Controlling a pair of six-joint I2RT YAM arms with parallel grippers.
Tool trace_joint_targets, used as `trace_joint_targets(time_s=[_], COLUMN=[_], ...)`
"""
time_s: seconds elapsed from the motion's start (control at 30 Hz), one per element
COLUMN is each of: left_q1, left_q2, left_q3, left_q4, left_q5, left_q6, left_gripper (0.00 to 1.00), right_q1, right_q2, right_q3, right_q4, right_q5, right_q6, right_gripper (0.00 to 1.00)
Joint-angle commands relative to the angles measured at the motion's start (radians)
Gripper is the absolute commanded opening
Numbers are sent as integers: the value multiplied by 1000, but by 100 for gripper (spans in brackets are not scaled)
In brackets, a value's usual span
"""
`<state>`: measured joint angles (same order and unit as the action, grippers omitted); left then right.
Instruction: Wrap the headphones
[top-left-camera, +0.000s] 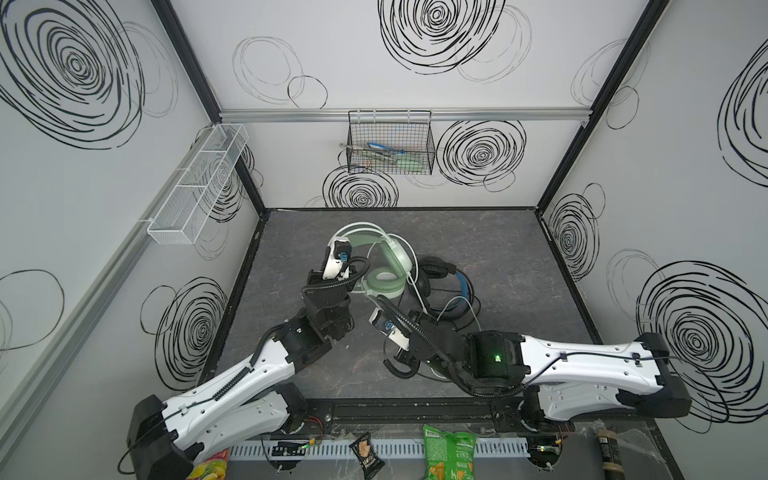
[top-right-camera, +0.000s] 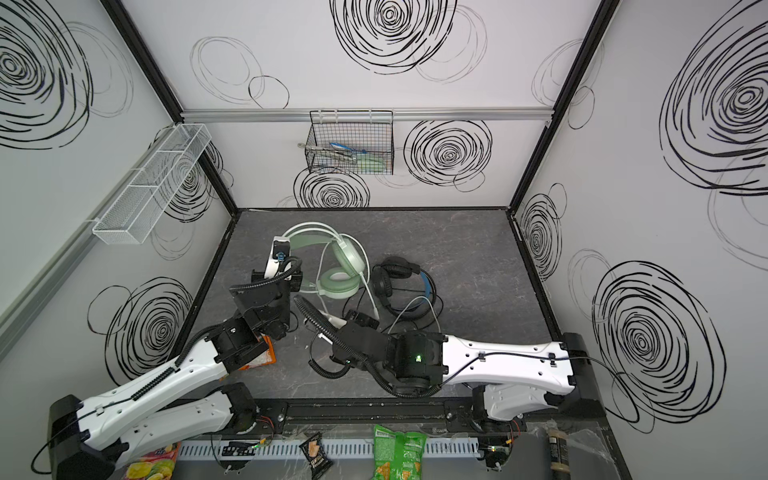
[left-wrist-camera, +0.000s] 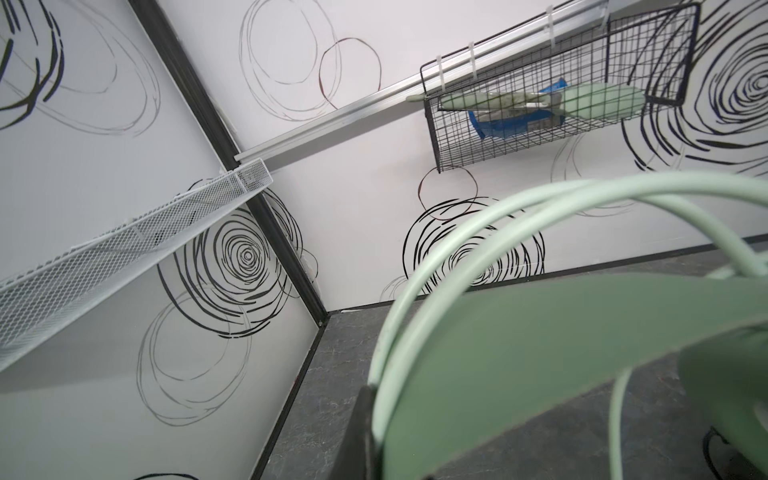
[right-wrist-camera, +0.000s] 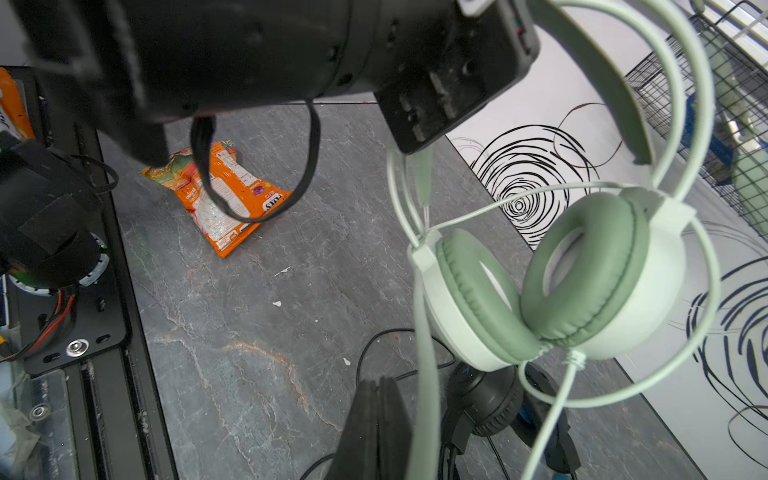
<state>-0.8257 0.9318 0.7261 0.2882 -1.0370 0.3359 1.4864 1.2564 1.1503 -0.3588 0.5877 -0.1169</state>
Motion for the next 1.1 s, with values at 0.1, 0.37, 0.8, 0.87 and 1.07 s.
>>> trace_joint_targets(time_s=[0.1,0.37,0.8,0.87,1.07], left_q1=[-66,-76,-74,-73,-65], left_q2=[27,3,-95,-115,-145], left_q3=[53,104,77,73,73], left_q4=[56,-249,-374,-384,-414], left_q5=[-8,181,390,430,517], left_q6=[101,39,3,-3,-26], left_gripper=[0,0,0,0,0], right_q1=[-43,-96,-137,-140,-141], right_q2=[-84,-155,-210,-219,-239], right_q3=[-40,-62,-108,-112,-122], right_q4=[-4,-16,2,16,50], right_q5=[-9,-5,49,53,79], right_q6=[-18,-84,-112,-124,-160], right_gripper=[0,0,5,6,10])
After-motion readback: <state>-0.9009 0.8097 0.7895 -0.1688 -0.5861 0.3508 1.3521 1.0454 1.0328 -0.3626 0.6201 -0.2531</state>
